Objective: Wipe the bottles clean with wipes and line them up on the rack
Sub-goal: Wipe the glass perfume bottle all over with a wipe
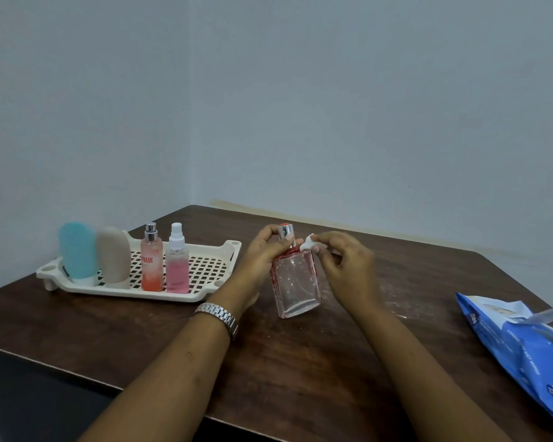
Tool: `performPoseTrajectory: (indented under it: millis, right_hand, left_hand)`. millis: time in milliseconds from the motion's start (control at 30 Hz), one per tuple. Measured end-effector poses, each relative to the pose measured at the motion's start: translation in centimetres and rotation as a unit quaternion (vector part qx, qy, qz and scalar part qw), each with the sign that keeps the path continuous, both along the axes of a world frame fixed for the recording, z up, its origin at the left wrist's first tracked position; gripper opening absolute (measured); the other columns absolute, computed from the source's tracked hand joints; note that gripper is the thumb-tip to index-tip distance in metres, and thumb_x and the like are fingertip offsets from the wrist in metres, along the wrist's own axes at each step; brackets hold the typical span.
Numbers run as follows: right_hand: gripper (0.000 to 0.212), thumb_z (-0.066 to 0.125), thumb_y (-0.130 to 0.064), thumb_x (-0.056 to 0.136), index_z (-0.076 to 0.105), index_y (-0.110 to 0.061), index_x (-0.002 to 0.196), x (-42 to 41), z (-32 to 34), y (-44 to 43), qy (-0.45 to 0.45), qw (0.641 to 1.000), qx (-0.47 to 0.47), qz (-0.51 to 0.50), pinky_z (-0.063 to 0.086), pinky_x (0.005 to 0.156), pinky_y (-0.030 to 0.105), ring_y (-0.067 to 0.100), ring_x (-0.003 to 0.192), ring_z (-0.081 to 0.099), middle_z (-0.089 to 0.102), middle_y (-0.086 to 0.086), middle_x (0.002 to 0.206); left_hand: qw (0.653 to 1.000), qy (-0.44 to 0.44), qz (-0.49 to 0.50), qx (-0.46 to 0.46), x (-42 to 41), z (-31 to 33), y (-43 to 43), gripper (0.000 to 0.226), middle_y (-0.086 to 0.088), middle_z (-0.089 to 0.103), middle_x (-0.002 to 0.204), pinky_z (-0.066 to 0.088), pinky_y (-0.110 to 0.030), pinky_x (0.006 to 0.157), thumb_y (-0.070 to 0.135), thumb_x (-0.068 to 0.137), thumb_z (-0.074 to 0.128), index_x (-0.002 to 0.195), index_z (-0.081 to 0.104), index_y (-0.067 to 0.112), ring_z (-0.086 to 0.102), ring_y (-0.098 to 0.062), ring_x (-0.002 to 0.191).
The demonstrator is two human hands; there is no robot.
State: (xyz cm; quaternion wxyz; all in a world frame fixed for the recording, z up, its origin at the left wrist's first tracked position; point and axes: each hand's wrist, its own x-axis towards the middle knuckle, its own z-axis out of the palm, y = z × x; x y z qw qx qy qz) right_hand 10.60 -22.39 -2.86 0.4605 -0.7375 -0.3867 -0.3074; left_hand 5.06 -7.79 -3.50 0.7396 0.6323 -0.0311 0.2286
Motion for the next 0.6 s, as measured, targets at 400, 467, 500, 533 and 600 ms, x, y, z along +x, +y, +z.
performPoseTrajectory:
  millis: [400, 467, 500, 533, 600]
  right_hand:
    - [0.01, 0.063, -0.003, 0.085, 0.072, -0.009, 0.086, 0.2, 0.8, -0.4, -0.051, 0.996, -0.077, -0.017, 0.041, 0.068, 0.011, 0.006, 0.076, 0.054, 0.067, -0.001, 0.086]
    - [0.01, 0.063, -0.003, 0.086, 0.071, -0.008, 0.086, 0.0, 0.9, -0.4, -0.043, 0.996, -0.07, -0.028, 0.039, 0.066, 0.006, 0.003, 0.073, 0.052, 0.066, -0.001, 0.085]
    - [0.01, 0.063, -0.003, 0.085, 0.071, -0.007, 0.086, -0.2, 1.0, -0.3, -0.042, 0.997, -0.06, -0.024, 0.038, 0.065, 0.003, 0.001, 0.071, 0.051, 0.065, -0.002, 0.084]
    - [0.009, 0.063, -0.002, 0.085, 0.071, -0.007, 0.086, -0.5, 1.0, -0.1, -0.043, 0.998, -0.051, -0.016, 0.037, 0.065, 0.001, -0.002, 0.07, 0.05, 0.063, -0.004, 0.082]
    - [0.008, 0.064, -0.002, 0.084, 0.071, -0.007, 0.086, -1.0, 1.0, 0.3, -0.048, 0.998, -0.05, -0.012, 0.035, 0.066, 0.0, -0.005, 0.07, 0.049, 0.06, -0.007, 0.081]
  left_hand:
    - [0.999, -0.025, -0.018, 0.044, -0.3, 0.0, -1.1, 0.013, -0.009, 0.069, 0.106, 0.055, -0.03, 0.081, 0.022, 0.095, 0.053, 0.104, 0.056, 0.014, 0.067, -0.017, 0.094]
    - [0.999, -0.026, -0.011, 0.044, -0.3, -0.1, -1.2, 0.017, -0.011, 0.068, 0.112, 0.054, -0.036, 0.087, 0.029, 0.09, 0.056, 0.103, 0.057, 0.018, 0.066, -0.02, 0.1]
    - [0.999, -0.031, -0.008, 0.044, -0.3, -0.1, -1.3, 0.02, -0.013, 0.068, 0.112, 0.053, -0.038, 0.088, 0.032, 0.088, 0.057, 0.103, 0.057, 0.019, 0.066, -0.022, 0.1]
    - [0.998, -0.036, -0.006, 0.041, -0.3, -0.2, -1.2, 0.021, -0.015, 0.067, 0.109, 0.052, -0.039, 0.087, 0.032, 0.087, 0.057, 0.103, 0.057, 0.019, 0.065, -0.023, 0.097]
    - [0.998, -0.046, -0.004, 0.038, -0.3, -0.3, -1.3, 0.02, -0.014, 0.066, 0.102, 0.052, -0.037, 0.084, 0.031, 0.088, 0.058, 0.103, 0.057, 0.019, 0.065, -0.021, 0.092]
